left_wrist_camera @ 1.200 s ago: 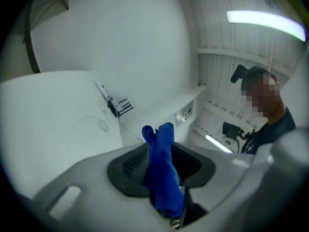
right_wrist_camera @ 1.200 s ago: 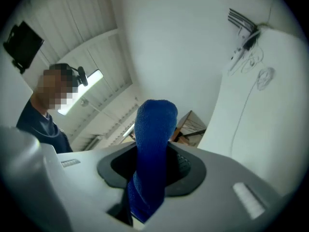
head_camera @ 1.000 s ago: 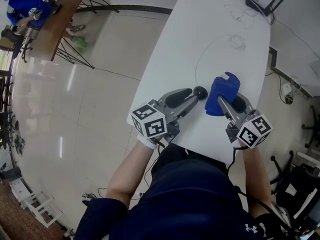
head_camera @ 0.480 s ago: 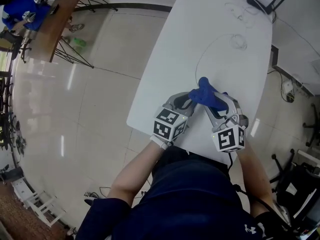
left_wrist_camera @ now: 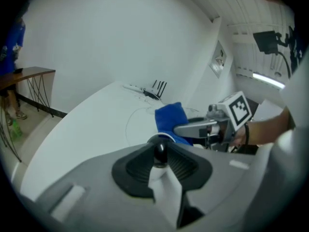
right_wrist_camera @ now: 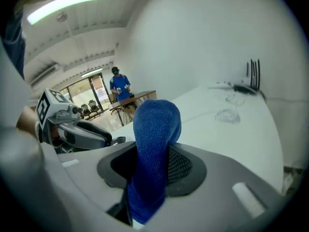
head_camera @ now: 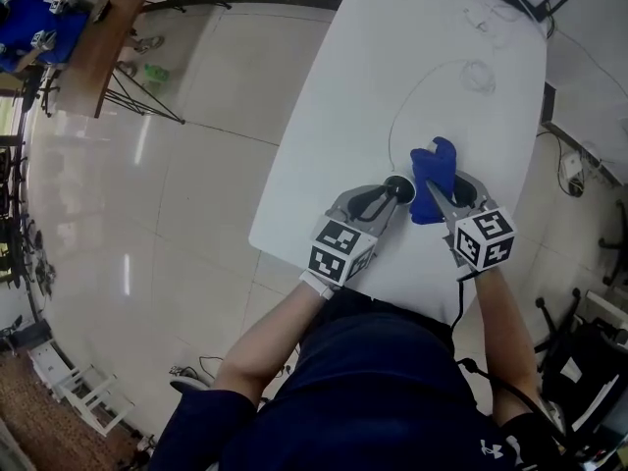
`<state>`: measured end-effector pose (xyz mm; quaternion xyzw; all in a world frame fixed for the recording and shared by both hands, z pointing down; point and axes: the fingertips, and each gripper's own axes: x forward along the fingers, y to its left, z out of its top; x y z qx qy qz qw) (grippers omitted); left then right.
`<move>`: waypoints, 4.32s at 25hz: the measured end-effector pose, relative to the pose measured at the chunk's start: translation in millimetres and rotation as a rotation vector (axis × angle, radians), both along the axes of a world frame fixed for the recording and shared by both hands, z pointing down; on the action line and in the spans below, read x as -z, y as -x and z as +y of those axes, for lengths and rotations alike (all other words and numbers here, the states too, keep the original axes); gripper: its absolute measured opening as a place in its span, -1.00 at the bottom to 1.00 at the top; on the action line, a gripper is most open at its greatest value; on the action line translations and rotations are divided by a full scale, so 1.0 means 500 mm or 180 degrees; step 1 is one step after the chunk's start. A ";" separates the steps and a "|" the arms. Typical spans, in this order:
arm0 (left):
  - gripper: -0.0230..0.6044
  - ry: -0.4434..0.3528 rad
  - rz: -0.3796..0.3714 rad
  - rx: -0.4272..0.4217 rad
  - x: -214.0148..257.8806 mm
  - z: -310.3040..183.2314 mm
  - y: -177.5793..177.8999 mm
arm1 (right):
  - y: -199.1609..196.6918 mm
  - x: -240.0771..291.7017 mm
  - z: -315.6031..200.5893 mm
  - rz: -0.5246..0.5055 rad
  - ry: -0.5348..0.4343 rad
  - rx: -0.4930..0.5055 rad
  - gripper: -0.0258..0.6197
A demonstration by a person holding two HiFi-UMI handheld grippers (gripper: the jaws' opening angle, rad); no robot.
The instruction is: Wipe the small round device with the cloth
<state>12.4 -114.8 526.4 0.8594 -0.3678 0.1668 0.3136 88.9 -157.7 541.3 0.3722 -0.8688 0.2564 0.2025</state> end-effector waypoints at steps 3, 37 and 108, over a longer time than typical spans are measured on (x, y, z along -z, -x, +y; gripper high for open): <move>-0.65 0.0010 0.0020 0.0018 -0.003 -0.003 -0.002 | -0.010 -0.061 -0.001 -0.0118 0.0363 -0.0042 -0.45; -0.60 -0.0259 -0.0292 0.0056 -0.004 -0.010 -0.027 | 0.057 0.036 -0.016 0.1632 -0.0876 0.1917 -0.46; -0.51 -0.0108 -0.0288 0.0009 0.007 -0.005 -0.030 | 0.086 -0.109 0.243 0.1790 0.1164 0.1892 -0.48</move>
